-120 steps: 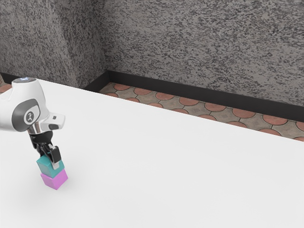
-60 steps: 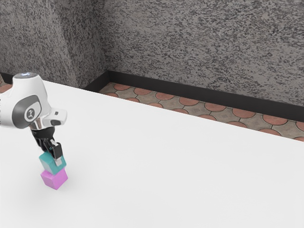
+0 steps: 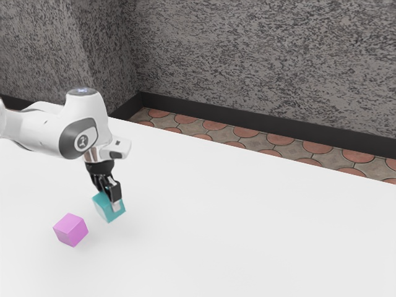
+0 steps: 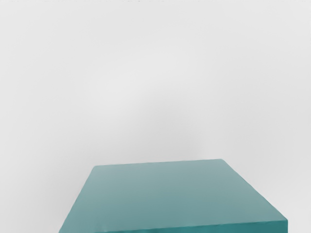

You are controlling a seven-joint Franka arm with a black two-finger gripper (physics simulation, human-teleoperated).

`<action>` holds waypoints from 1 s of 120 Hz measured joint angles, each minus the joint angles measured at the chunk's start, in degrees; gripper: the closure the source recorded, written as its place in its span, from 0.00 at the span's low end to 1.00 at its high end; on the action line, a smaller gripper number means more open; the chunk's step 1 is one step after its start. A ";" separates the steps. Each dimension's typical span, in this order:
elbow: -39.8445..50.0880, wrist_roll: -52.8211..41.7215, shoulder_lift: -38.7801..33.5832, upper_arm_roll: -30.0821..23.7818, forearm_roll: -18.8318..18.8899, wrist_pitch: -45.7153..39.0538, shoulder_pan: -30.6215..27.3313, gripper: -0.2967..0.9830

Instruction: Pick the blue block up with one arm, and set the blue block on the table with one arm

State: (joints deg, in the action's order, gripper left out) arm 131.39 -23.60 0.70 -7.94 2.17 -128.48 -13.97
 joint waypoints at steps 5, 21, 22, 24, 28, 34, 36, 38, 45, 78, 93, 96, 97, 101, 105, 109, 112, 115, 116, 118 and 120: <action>-0.80 0.14 1.26 -0.32 -0.08 0.02 0.11 0.61; -1.63 0.55 3.44 -0.52 -0.15 0.01 -0.23 0.61; -1.64 0.57 3.57 -0.51 -0.15 0.00 -0.31 0.61; -1.66 0.61 3.81 -0.51 -0.15 -0.01 -0.51 0.61; -1.75 0.69 4.39 -0.52 -0.16 -0.03 -0.88 0.61; -1.99 0.80 4.97 -0.52 -0.18 -0.05 -1.19 0.61; -2.03 0.83 5.06 -0.52 -0.18 -0.05 -1.22 0.61; -2.06 0.86 5.12 -0.53 -0.19 -0.06 -1.22 0.61; -2.12 0.86 5.20 -0.54 -0.36 -0.03 -1.13 0.56; -2.17 -0.30 4.71 -0.59 -2.11 0.44 -1.24 0.35; -2.09 -0.81 3.22 -0.91 -2.48 0.64 -1.42 0.30; -2.02 -0.90 1.97 -1.02 -2.52 0.75 -1.49 0.29; -1.99 -0.94 1.32 -1.18 -2.53 0.81 -1.64 0.29; -1.89 -1.07 -0.88 -1.67 -2.57 1.04 -2.07 0.28; -1.77 -1.20 -2.52 -1.94 -2.58 1.25 -2.26 0.27; -1.72 -1.32 -3.46 -2.11 -2.59 1.43 -2.30 0.27; -1.67 -1.42 -3.98 -2.23 -2.59 1.55 -2.28 0.26; -1.63 -1.51 -4.47 -2.48 -2.59 1.65 -2.34 0.26; -1.62 -1.54 -4.61 -2.56 -2.59 1.68 -2.34 0.26; -1.60 -1.60 -4.83 -2.69 -2.60 1.74 -2.29 0.26; -1.57 -1.65 -4.99 -2.79 -2.60 1.80 -2.20 0.25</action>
State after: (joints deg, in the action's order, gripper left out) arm 129.83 -25.25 -4.29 -10.72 -0.43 -126.68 -16.17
